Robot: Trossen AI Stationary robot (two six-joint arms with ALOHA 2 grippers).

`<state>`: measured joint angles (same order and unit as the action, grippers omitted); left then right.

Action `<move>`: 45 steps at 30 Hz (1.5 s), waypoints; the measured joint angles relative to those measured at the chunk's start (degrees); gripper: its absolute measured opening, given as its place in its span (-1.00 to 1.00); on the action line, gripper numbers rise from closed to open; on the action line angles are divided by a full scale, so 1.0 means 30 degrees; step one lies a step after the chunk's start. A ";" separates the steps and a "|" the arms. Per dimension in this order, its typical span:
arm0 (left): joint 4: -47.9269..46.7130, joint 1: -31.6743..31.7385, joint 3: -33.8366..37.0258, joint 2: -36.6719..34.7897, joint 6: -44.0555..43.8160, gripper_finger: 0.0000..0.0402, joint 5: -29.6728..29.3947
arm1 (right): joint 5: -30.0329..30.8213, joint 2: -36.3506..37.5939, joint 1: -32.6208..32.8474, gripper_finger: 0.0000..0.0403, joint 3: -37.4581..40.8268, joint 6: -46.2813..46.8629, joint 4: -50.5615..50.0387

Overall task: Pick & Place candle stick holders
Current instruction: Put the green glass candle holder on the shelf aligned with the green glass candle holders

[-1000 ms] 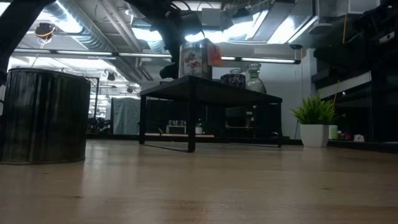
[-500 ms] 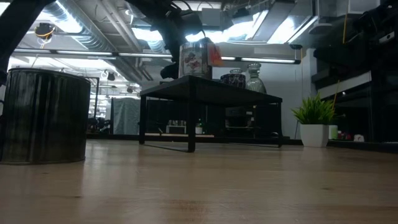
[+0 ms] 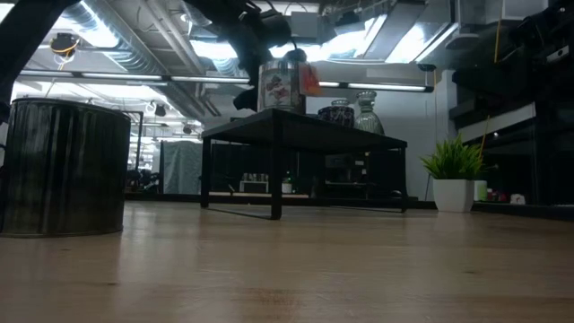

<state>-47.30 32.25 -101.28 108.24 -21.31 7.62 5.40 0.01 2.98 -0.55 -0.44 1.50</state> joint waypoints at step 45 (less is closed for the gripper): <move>-0.5056 0.0132 0.4356 -0.5236 0.1754 -0.32 -0.1727 | 0.0001 0.0000 -0.0001 -1.00 0.0005 -0.0002 0.0000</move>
<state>-62.47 32.65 -88.22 92.53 -16.05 2.44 5.40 0.01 2.97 -0.54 -0.45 1.50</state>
